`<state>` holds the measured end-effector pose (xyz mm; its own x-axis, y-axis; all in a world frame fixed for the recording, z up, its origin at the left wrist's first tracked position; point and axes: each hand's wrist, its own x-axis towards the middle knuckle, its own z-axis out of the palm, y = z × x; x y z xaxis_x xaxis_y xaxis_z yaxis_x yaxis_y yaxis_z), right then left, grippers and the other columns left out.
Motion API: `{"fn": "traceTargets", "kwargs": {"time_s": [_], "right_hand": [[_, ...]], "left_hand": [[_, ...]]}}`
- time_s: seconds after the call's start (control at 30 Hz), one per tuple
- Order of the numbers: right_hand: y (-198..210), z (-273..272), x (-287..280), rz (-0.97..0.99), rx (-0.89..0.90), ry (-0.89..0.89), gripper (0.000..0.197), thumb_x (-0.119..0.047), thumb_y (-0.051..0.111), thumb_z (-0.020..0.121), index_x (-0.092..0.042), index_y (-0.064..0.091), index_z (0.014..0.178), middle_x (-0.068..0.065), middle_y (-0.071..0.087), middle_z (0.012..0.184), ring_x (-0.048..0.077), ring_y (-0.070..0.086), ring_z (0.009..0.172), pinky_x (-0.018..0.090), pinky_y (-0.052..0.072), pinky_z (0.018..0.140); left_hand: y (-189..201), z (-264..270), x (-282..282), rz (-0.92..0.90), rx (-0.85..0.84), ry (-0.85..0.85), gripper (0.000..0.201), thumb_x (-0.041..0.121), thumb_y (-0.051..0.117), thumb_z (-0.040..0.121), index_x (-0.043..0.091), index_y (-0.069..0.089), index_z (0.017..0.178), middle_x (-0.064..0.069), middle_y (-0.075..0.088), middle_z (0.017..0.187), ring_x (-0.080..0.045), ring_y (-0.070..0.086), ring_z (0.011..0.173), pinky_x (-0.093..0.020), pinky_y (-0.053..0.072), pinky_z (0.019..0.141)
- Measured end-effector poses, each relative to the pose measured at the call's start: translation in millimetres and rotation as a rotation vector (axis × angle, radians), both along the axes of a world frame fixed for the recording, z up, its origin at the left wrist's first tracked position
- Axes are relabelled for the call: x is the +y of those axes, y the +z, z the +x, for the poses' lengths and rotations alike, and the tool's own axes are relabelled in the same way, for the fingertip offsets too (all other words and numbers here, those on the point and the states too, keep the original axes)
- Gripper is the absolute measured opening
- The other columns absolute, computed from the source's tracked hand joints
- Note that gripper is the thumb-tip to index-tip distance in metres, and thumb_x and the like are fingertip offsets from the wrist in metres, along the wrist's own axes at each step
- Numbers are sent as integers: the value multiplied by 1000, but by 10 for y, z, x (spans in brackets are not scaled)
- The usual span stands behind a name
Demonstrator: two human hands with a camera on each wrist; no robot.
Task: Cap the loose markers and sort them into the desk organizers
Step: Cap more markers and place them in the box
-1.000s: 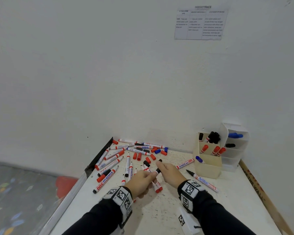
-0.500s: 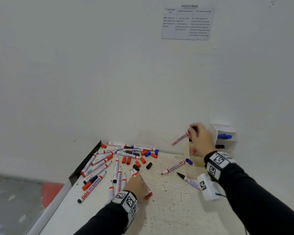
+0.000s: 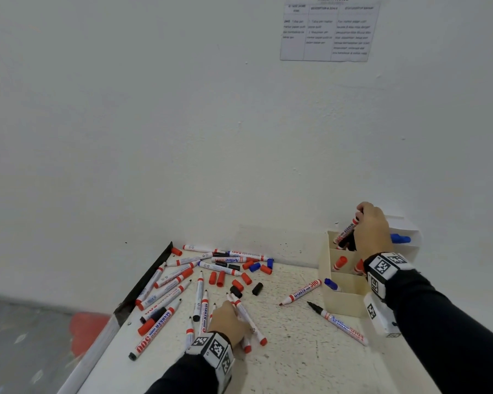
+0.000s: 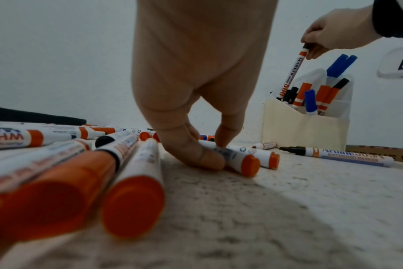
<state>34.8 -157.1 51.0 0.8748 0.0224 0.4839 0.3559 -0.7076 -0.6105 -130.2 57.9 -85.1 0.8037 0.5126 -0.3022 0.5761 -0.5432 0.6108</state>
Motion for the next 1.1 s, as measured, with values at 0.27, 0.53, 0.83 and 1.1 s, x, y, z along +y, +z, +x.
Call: {"fn": "traceTargets", "kwargs": {"time_s": [0.27, 0.53, 0.83, 1.1], "right_hand": [[-190, 190, 60, -147, -69, -28, 21, 0, 55, 87, -4, 59, 107, 16, 55, 105, 31, 57, 94, 42, 49, 87], [-412, 223, 157, -546, 332, 5, 33, -34, 31, 95, -19, 58, 107, 6, 59, 112, 32, 51, 105, 44, 41, 96], [-308, -261, 810, -334, 321, 429, 25, -15, 44, 94, -14, 59, 113, 7, 58, 122, 19, 54, 104, 25, 41, 88], [-1034, -664, 1515, -735, 593, 712, 45, -41, 32, 98, -30, 34, 141, 1, 32, 151, 22, 31, 137, 34, 21, 113]], "left_hand": [[41, 4, 55, -101, -5, 106, 29, 25, 60, 85, 12, 48, 107, 0, 51, 95, -14, 50, 87, -21, 43, 71], [76, -69, 177, -261, -178, 182, 27, 29, 56, 89, 12, 59, 109, 4, 61, 82, -5, 57, 71, -15, 43, 58], [201, -197, 319, -250, -350, 243, 33, 18, 52, 91, 13, 51, 123, -3, 61, 100, -13, 58, 82, -17, 46, 61], [228, -359, 492, -180, -344, 209, 31, 16, 57, 88, 13, 53, 119, 2, 60, 97, -12, 60, 85, -23, 51, 76]]}}
